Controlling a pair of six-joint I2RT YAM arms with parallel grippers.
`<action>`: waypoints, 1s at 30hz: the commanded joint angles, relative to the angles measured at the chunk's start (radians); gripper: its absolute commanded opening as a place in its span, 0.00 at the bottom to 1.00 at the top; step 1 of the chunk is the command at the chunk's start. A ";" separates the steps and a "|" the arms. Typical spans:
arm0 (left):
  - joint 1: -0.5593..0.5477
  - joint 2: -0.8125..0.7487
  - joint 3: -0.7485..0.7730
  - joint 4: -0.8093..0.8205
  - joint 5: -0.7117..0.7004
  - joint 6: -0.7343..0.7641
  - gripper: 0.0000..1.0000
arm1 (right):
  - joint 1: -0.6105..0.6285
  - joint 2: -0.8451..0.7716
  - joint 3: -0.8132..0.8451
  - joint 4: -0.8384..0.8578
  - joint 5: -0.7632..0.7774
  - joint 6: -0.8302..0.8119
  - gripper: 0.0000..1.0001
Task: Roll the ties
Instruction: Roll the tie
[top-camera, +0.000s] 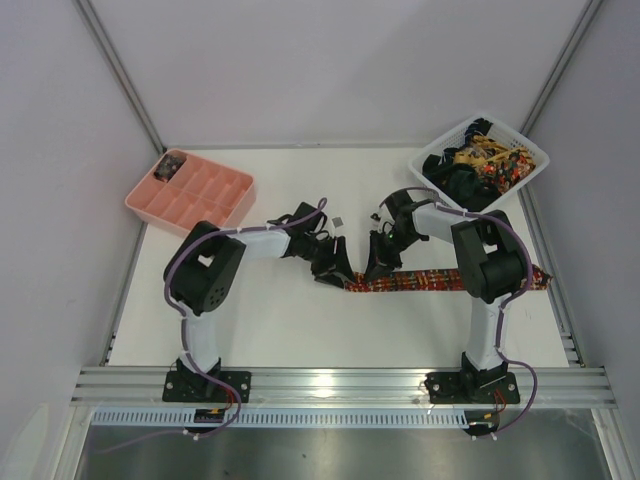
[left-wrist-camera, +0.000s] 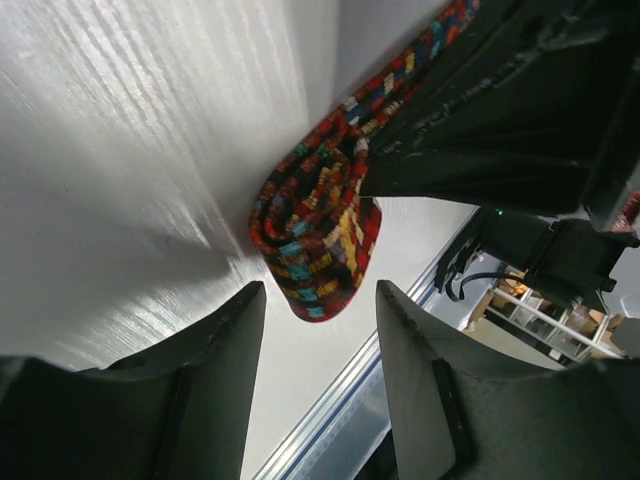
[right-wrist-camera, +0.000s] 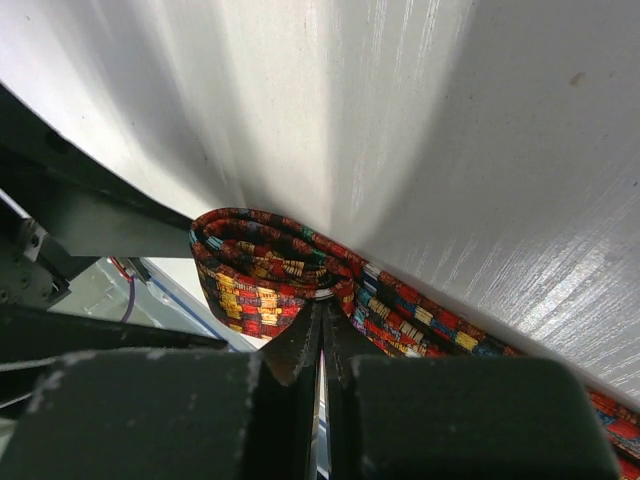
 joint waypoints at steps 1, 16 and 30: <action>-0.005 0.017 0.030 0.051 0.037 -0.039 0.53 | 0.000 -0.019 0.000 0.005 0.049 -0.015 0.03; 0.005 -0.035 0.042 -0.072 -0.032 0.039 0.01 | 0.072 -0.008 0.032 0.025 0.047 0.033 0.03; 0.012 -0.104 0.082 -0.215 -0.084 0.108 0.03 | 0.145 0.061 0.117 0.076 -0.016 0.122 0.03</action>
